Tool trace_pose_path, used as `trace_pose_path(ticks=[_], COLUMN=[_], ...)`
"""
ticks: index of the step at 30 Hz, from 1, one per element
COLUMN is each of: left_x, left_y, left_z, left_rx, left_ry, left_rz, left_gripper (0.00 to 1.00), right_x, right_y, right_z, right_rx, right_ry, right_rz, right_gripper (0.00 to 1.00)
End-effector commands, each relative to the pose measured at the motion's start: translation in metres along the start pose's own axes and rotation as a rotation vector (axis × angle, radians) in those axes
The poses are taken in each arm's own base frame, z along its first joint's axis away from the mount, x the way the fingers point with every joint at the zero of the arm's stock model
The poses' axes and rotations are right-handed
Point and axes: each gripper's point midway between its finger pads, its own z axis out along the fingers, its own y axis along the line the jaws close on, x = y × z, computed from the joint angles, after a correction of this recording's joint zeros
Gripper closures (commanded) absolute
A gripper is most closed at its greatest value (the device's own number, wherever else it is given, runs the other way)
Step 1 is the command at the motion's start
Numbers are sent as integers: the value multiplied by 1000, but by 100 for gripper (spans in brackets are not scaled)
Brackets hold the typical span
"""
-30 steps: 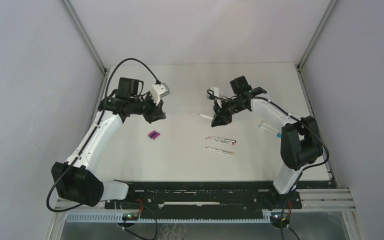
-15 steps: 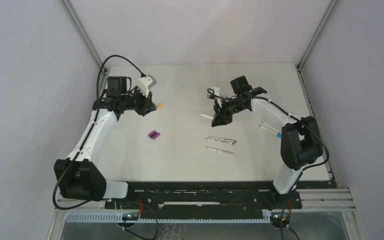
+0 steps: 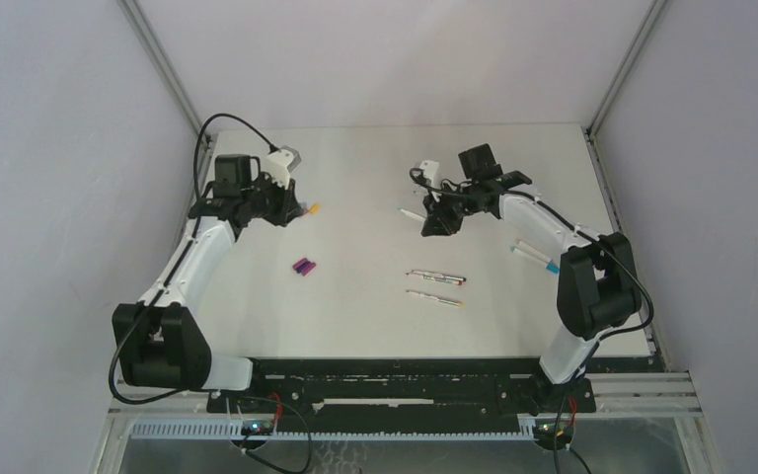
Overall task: Open the pen caps
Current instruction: Place the pen cap at the center of the board.
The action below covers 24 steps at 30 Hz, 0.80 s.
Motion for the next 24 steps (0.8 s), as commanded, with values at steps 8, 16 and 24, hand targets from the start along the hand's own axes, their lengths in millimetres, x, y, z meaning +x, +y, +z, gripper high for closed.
trace_pose_path(ticks=[8, 16, 24], left_x=[-3, 4, 13], left_y=[8, 19, 29], left_z=[-4, 5, 19], left_rx=[-68, -106, -124], left_ry=[-58, -34, 23], left_rz=[-14, -36, -82], left_gripper=[100, 100, 100], right_x=[-33, -37, -33], right_y=[-28, -29, -30], right_z=[-29, -40, -37], right_rx=[204, 238, 222], right_ry=[-53, -57, -52], right_rz=[-39, -60, -47], right_gripper=[100, 100, 100])
